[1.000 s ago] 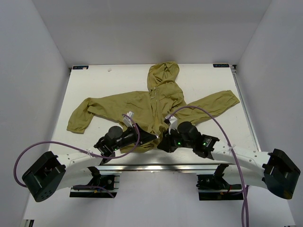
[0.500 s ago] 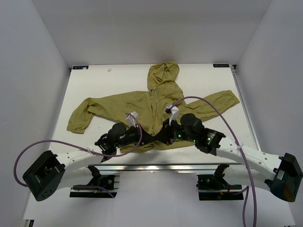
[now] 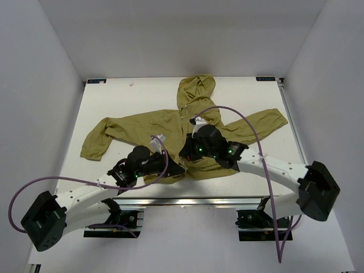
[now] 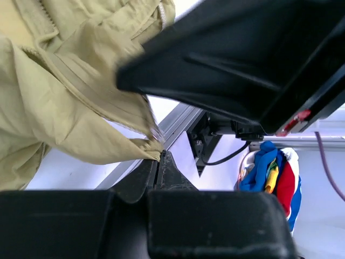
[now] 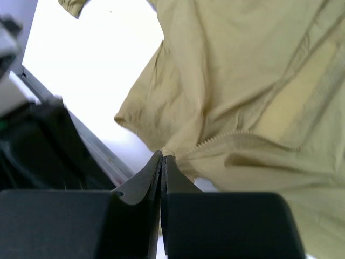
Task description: Zip up the jacket
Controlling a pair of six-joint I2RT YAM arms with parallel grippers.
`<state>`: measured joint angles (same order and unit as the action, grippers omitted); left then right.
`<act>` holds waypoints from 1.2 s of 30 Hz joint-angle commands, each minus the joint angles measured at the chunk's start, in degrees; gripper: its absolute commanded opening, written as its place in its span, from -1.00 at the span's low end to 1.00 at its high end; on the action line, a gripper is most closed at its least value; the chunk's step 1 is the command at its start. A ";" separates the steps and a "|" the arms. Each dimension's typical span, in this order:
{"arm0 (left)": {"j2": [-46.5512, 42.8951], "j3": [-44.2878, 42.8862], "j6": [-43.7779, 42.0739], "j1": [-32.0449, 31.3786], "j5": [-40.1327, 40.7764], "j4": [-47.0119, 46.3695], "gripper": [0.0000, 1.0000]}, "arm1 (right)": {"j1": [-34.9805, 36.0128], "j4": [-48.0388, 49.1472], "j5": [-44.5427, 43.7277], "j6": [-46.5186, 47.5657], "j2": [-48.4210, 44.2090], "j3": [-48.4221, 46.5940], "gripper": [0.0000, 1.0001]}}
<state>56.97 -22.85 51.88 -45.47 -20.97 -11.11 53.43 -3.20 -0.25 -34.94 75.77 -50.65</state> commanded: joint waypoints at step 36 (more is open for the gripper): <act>-5.19 -18.01 -22.96 -1.11 21.48 36.69 0.96 | -9.30 -12.26 25.65 6.55 9.66 -18.60 -1.00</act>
<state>55.13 -37.19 31.77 -46.26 -6.61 25.02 44.99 -13.78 22.11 -28.69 85.14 -65.47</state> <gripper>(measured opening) 0.971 0.014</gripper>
